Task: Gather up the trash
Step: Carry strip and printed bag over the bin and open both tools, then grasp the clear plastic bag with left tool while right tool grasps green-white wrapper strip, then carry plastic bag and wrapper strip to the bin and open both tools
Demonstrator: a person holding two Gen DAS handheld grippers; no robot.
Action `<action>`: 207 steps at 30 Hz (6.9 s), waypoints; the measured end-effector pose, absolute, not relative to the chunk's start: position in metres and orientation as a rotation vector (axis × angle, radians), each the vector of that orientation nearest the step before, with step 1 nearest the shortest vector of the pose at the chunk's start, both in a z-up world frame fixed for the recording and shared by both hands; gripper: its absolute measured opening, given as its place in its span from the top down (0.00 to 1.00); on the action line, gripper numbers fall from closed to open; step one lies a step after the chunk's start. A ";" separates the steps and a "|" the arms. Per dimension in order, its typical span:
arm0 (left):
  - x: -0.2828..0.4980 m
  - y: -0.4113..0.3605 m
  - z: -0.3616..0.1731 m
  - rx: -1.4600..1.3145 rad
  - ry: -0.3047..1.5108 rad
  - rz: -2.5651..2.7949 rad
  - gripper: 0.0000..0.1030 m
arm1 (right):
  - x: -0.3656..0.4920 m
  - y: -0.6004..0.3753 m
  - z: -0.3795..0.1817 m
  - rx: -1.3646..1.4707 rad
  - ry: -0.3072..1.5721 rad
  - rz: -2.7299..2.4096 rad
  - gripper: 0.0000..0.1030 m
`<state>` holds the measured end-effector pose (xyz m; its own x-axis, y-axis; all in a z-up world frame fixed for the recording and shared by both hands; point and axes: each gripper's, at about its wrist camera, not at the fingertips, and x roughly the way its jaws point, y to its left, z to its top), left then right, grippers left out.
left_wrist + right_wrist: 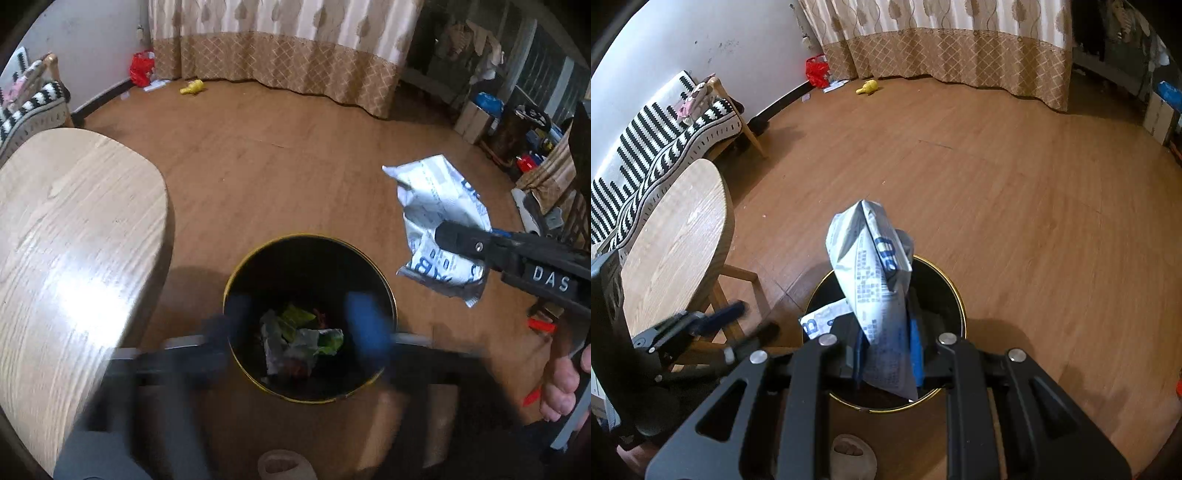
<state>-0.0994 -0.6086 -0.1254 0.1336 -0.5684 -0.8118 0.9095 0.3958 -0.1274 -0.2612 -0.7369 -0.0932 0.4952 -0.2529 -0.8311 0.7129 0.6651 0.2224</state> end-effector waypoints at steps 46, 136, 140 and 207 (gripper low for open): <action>0.063 -0.170 -0.007 0.032 0.795 -0.433 0.07 | -0.019 -0.444 -0.019 0.273 0.850 -0.046 0.21; -0.050 -0.503 -0.065 0.299 0.835 -0.994 0.74 | -0.232 -0.710 -0.065 0.455 0.829 -0.532 0.86; -0.073 -0.535 -0.081 0.357 0.847 -1.066 0.74 | -0.261 -0.737 -0.073 0.508 0.830 -0.572 0.86; 0.081 -0.202 -0.017 0.065 0.778 -0.378 0.06 | -0.059 -0.506 -0.032 0.288 0.845 -0.178 0.20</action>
<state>0.0810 -0.2022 -0.0174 0.6490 -0.3083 -0.6956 0.3558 0.9311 -0.0807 -0.0594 -0.5057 -0.0317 0.6524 -0.0409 -0.7568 0.2679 0.9465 0.1798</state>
